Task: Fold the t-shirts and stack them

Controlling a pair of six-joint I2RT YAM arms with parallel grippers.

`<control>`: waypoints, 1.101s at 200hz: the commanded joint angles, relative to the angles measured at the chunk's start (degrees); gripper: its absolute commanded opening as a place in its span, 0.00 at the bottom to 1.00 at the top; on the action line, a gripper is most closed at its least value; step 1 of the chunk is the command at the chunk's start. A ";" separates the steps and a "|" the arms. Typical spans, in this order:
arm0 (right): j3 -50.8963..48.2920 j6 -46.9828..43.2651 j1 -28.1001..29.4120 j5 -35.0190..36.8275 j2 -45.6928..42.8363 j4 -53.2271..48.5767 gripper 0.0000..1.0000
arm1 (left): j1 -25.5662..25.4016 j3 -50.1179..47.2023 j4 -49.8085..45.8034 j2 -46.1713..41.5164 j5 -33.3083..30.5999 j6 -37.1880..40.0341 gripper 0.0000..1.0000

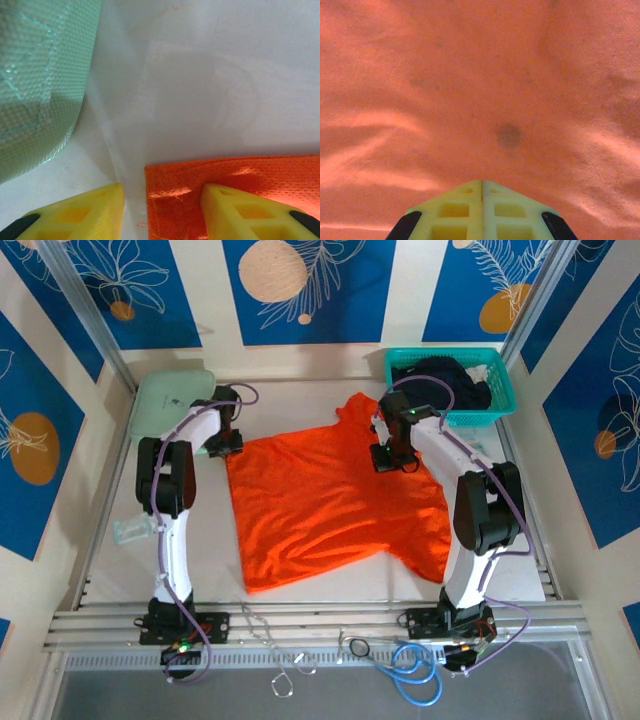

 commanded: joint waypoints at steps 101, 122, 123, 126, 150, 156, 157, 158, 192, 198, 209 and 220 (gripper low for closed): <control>10.23 -1.06 -0.11 -4.39 3.28 -1.49 0.17 | 0.10 -6.87 2.24 -3.48 4.41 0.80 0.00; 20.14 -3.21 0.00 -4.15 11.22 -2.72 0.32 | -0.08 -10.48 2.82 -9.65 4.58 0.71 0.00; 20.63 -3.32 0.02 -4.05 11.65 -2.75 0.33 | -0.12 -10.59 2.84 -9.97 4.63 0.67 0.00; 22.20 -3.67 0.04 -3.87 12.89 -2.89 0.34 | -0.16 -11.13 2.96 -10.82 4.72 0.74 0.00; 35.33 -6.91 0.39 -0.49 23.79 -4.16 0.38 | -0.16 -13.91 3.19 -16.76 5.21 1.38 0.00; 39.05 -7.72 0.39 0.46 26.76 -4.83 0.38 | -0.17 -14.31 3.12 -17.64 5.29 1.56 0.00; 39.71 -7.86 0.39 0.63 27.24 -5.04 0.39 | -0.17 -14.35 3.12 -17.79 5.29 1.62 0.00; 40.35 -7.98 0.35 0.81 27.74 -5.23 0.39 | -0.17 -14.41 3.16 -17.91 5.29 1.69 0.00; 62.21 -11.10 0.22 6.14 44.16 -12.06 0.44 | -0.16 -14.35 2.79 -18.95 6.17 2.80 0.00; 65.24 -11.40 0.13 6.50 46.44 -13.09 0.44 | -0.14 -14.30 2.92 -18.86 6.22 2.86 0.00; 68.50 -11.82 -0.05 7.34 49.33 -13.71 0.45 | -0.16 -14.33 2.88 -18.67 6.26 2.99 0.00; 68.78 -12.11 -0.11 7.58 50.63 -13.16 0.45 | -0.16 -14.47 3.10 -18.55 6.24 3.11 0.00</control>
